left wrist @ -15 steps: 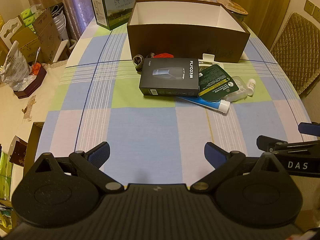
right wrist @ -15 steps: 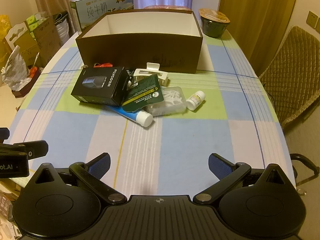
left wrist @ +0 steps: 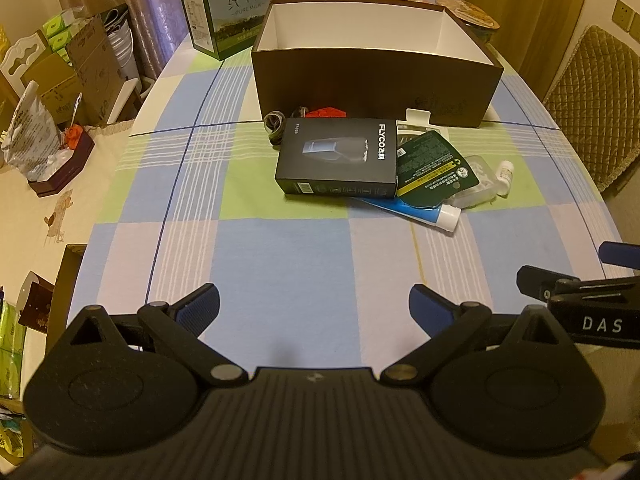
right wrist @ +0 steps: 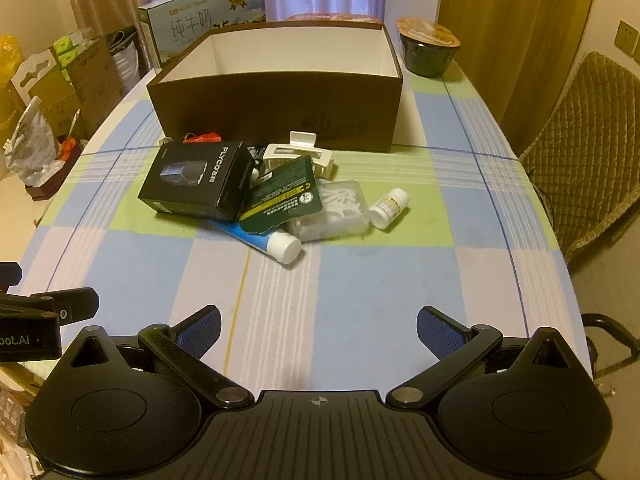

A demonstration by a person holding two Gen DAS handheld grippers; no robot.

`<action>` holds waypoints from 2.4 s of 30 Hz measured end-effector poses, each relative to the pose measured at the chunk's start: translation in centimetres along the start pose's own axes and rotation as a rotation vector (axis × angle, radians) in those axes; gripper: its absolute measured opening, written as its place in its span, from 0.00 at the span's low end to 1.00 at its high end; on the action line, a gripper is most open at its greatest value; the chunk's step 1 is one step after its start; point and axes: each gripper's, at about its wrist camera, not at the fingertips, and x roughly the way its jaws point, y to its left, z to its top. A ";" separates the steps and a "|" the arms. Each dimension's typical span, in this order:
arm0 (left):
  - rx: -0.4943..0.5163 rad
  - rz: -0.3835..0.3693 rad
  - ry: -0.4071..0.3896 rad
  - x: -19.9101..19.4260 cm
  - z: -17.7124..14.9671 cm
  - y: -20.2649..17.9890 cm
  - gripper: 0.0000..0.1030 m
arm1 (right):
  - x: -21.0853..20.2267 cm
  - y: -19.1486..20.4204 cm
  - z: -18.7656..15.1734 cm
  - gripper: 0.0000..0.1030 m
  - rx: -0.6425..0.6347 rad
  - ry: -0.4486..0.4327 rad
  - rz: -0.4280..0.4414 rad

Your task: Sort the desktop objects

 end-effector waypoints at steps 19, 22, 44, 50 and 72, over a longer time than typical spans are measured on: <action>-0.051 0.014 0.016 1.7 1.4 -1.0 0.99 | 1.6 -2.6 1.4 0.98 -0.063 -0.029 0.059; -0.057 0.012 0.011 1.9 1.6 -1.3 0.99 | 1.9 -3.2 1.5 0.98 -0.099 -0.042 0.088; -0.105 0.083 0.038 3.6 1.2 -2.6 0.99 | 5.2 -6.5 2.5 0.98 -0.193 -0.022 0.261; -0.067 0.062 0.037 4.5 2.2 -2.3 0.99 | 5.4 -6.6 3.0 0.98 -0.170 -0.034 0.246; -0.102 0.107 0.077 8.3 4.1 9.5 0.98 | 9.9 1.4 4.9 0.98 -0.490 -0.100 0.289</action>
